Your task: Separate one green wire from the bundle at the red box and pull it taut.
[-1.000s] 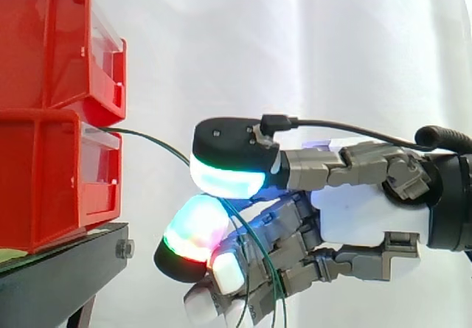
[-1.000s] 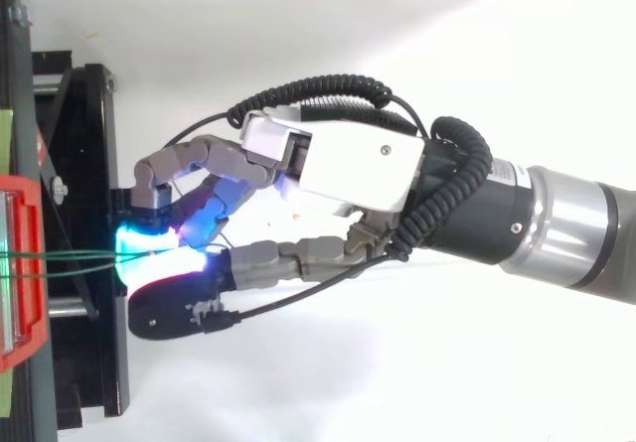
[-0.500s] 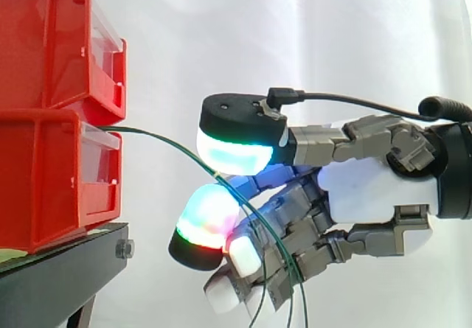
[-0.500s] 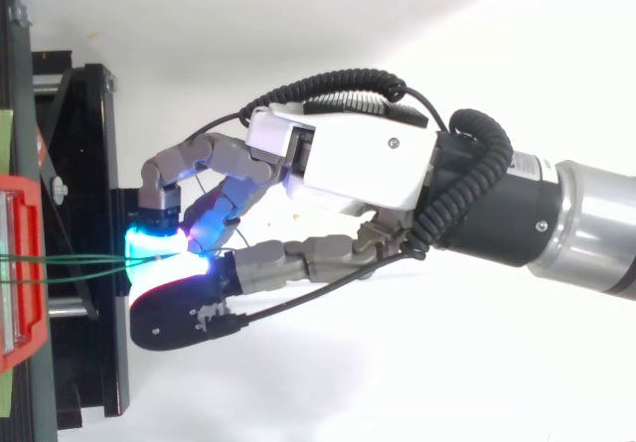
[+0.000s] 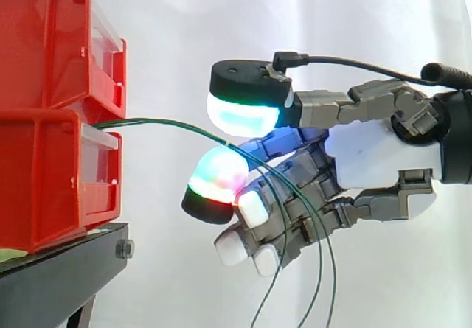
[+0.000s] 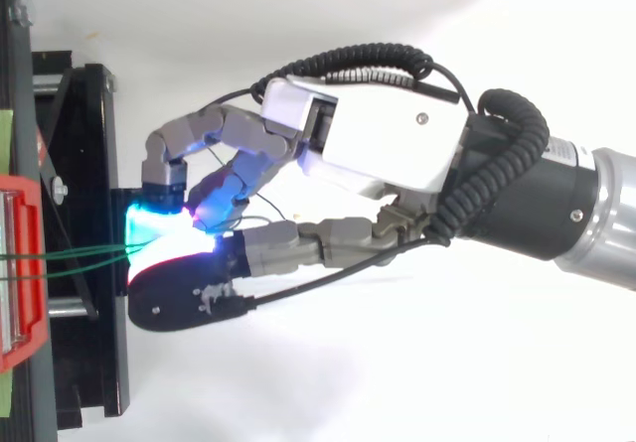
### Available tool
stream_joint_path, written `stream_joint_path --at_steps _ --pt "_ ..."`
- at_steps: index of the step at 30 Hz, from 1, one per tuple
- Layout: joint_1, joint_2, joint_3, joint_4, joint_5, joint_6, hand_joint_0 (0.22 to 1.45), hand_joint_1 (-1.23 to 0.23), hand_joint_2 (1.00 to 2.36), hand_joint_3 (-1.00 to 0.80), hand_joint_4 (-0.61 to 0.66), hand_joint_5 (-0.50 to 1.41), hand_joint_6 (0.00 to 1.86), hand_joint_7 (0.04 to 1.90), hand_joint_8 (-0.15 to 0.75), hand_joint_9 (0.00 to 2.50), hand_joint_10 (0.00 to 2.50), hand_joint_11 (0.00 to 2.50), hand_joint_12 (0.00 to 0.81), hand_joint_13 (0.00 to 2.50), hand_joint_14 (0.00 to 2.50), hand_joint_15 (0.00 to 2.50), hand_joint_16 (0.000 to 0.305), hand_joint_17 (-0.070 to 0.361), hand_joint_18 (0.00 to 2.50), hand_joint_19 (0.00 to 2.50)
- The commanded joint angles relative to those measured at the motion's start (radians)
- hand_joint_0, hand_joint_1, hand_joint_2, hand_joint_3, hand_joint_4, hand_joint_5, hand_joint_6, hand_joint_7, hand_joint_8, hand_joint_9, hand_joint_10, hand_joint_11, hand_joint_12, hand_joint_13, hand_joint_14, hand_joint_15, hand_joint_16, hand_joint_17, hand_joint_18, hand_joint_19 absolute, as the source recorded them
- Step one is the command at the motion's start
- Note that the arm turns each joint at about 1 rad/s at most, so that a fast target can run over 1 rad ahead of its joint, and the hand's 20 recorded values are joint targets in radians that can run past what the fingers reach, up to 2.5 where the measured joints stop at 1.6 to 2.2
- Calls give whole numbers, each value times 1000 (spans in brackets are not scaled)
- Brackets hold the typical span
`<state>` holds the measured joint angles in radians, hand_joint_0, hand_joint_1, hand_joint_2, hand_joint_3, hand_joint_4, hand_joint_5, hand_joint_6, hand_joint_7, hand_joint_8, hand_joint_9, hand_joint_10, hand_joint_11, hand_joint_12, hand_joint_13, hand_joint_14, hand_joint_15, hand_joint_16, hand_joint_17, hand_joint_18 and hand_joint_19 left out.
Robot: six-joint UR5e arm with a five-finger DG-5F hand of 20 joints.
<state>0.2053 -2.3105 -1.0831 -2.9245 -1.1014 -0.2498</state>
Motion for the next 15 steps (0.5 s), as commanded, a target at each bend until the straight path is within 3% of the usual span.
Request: stream_joint_path --at_steps 1,11,15 --pt "-1 0 0 -1 8 21 587 -573 1023 -218 241 -157 846 1155 369 1049 18 548 427 904 16 438 61 137 760 563" --pt "-4 2 17 -21 8 81 589 -621 1023 -166 273 -168 893 1135 372 1037 21 597 429 892 18 445 61 137 754 573" --pt "-6 2 40 -67 3 84 599 -662 1023 -172 251 -168 898 1137 372 1049 20 629 426 897 19 452 61 137 752 572"
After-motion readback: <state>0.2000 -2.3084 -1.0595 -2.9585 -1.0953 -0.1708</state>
